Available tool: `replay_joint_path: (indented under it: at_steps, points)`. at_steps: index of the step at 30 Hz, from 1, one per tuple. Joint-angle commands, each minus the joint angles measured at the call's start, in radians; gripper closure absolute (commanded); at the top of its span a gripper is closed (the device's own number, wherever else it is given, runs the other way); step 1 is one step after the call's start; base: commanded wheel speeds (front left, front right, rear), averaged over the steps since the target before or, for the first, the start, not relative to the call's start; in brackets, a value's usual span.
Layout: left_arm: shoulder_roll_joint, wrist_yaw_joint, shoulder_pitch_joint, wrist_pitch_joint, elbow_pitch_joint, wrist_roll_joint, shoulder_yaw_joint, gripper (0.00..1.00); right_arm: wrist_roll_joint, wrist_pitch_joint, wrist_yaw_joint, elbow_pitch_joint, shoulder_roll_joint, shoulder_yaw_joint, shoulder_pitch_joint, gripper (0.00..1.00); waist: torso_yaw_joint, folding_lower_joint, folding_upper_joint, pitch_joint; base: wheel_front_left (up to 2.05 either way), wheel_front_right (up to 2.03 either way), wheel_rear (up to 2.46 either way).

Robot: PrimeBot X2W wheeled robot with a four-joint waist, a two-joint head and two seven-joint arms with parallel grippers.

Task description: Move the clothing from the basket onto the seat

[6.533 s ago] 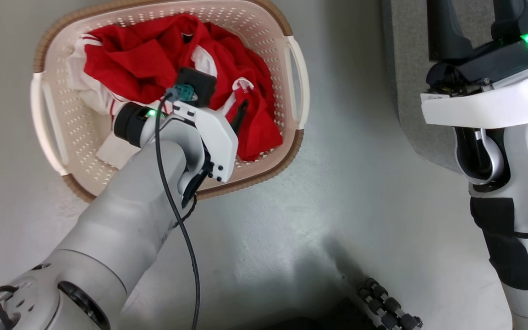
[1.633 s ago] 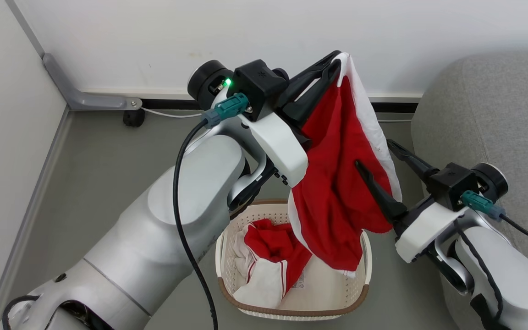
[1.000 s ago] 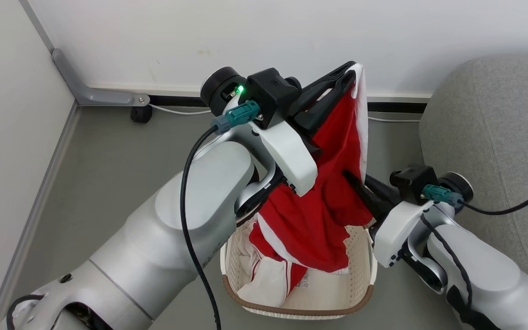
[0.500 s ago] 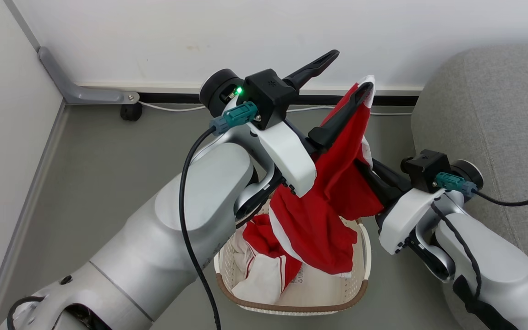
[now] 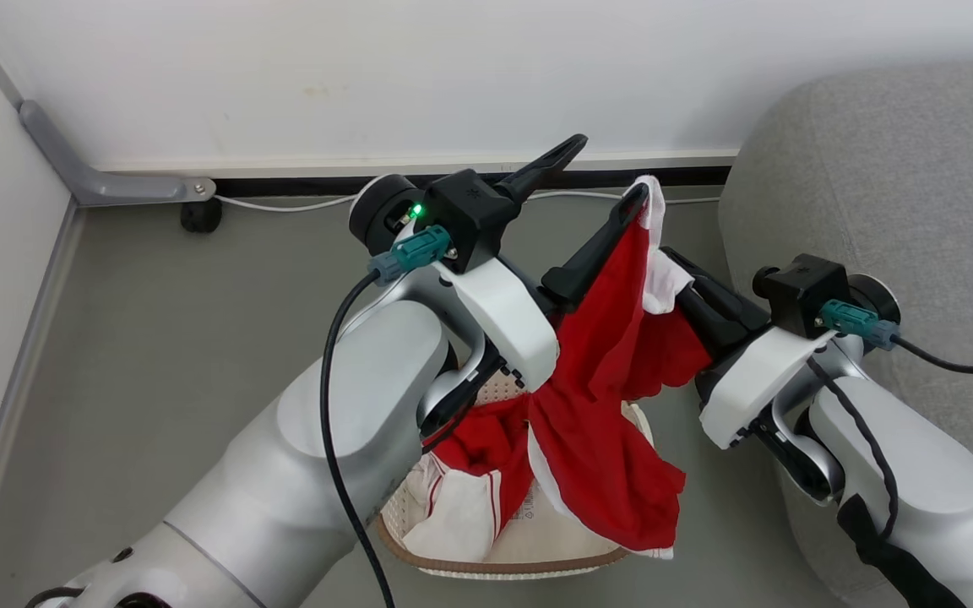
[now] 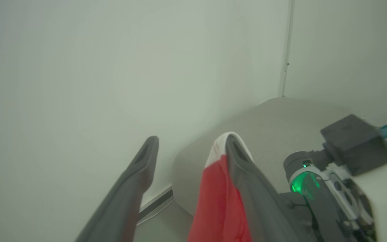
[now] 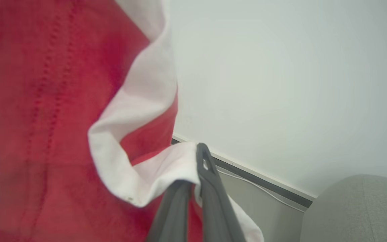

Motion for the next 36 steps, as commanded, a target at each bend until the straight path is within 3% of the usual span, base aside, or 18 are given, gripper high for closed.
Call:
replay_joint_path:
  at_steps: [1,16,36]
  points:
    - [0.018,-0.002,-0.009,-0.006,-0.021,0.012,0.039,0.00,-0.017,-0.009,0.004,-0.029,0.002,-0.009,0.022,1.00,-0.018,0.0000,0.0000,0.000,0.00,0.00,0.00]
    - [0.018,-0.008,0.165,-0.006,-0.059,0.095,0.107,0.00,-0.046,-0.009,0.004,-0.091,-0.001,-0.091,0.088,1.00,-0.200,0.0000,0.0000,-0.037,0.00,0.00,0.00]
    - [0.024,-0.008,0.285,-0.006,-0.074,0.100,0.194,0.00,-0.053,-0.009,0.004,-0.173,-0.004,-0.146,0.136,1.00,-0.505,0.0000,0.0000,-0.080,0.00,0.00,0.00]
